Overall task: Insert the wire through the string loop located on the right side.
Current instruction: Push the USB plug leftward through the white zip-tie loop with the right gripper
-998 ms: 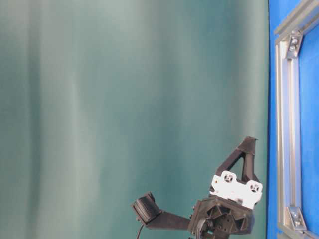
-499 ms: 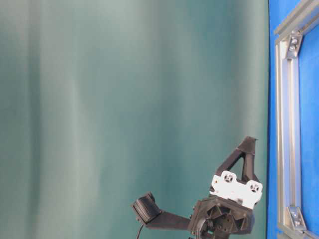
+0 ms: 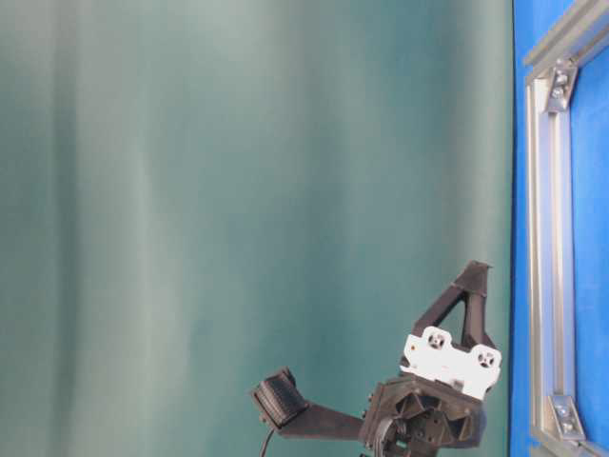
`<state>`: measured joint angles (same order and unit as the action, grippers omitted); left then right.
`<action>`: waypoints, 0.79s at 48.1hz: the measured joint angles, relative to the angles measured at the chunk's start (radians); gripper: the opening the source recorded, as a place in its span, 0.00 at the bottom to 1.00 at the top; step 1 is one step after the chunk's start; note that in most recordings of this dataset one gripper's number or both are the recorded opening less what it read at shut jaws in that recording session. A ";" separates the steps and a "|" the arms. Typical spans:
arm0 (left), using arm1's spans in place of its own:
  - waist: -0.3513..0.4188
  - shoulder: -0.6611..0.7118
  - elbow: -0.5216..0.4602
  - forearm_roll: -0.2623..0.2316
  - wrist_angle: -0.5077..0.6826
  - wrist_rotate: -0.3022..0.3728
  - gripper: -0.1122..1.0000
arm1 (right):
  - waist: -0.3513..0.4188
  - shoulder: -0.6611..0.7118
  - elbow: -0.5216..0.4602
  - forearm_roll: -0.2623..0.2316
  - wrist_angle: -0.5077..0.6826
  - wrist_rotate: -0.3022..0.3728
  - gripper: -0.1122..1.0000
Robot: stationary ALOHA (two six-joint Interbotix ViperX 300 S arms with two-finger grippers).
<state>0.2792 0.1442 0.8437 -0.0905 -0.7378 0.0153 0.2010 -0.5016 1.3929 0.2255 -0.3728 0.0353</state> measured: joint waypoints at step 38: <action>0.000 0.002 -0.002 0.000 0.000 -0.002 0.10 | 0.000 0.206 -0.100 0.000 -0.127 0.000 0.07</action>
<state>0.2792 0.1457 0.8422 -0.0905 -0.7378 0.0138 0.2010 -0.2961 1.2931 0.2255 -0.5001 0.0353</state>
